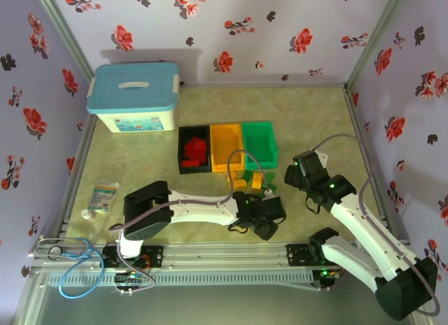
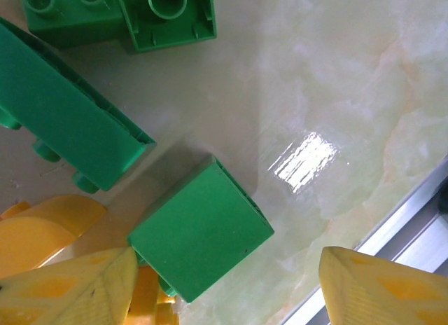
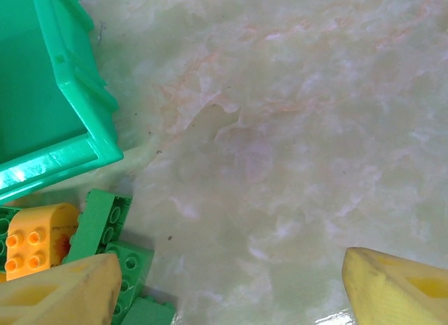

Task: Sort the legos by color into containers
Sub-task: Pick up the lego from the middle-left of the table.

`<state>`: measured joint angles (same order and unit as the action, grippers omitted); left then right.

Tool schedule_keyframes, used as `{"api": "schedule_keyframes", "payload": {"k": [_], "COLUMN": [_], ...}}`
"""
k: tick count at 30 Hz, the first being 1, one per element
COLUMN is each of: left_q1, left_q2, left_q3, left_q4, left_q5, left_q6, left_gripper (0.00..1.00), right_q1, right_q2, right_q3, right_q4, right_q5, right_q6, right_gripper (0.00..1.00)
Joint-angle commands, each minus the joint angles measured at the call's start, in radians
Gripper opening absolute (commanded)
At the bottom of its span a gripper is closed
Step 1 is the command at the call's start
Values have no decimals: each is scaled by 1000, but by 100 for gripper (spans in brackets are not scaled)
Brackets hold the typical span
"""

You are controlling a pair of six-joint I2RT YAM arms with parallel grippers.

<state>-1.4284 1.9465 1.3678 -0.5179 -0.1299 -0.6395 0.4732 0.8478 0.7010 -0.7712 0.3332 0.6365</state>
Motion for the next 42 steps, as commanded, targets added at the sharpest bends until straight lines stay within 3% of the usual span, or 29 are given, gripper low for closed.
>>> {"api": "schedule_keyframes", "payload": {"k": [1, 12, 22, 27, 36, 42], "left_q1": [14, 31, 44, 64, 209, 377], "left_q2": [45, 75, 65, -3, -131, -49], "left_q3": [14, 34, 51, 33, 113, 290], "left_q4": [-28, -22, -39, -57, -33, -65], "left_q5": [12, 16, -16, -45, -29, 19], "left_q6": [24, 28, 31, 37, 142, 192], "left_gripper": [70, 65, 43, 38, 36, 34], "right_q1": [-7, -11, -15, -20, -34, -34], "right_q2": [-20, -33, -48, -86, -105, -97], "right_q3": [-13, -12, -11, -9, -29, -43], "right_q4": [16, 24, 22, -2, 6, 18], "right_q5": [-24, -29, -21, 26, 16, -55], "right_q6": [-6, -10, -11, -5, 8, 8], "right_gripper": [83, 83, 82, 81, 80, 81]}}
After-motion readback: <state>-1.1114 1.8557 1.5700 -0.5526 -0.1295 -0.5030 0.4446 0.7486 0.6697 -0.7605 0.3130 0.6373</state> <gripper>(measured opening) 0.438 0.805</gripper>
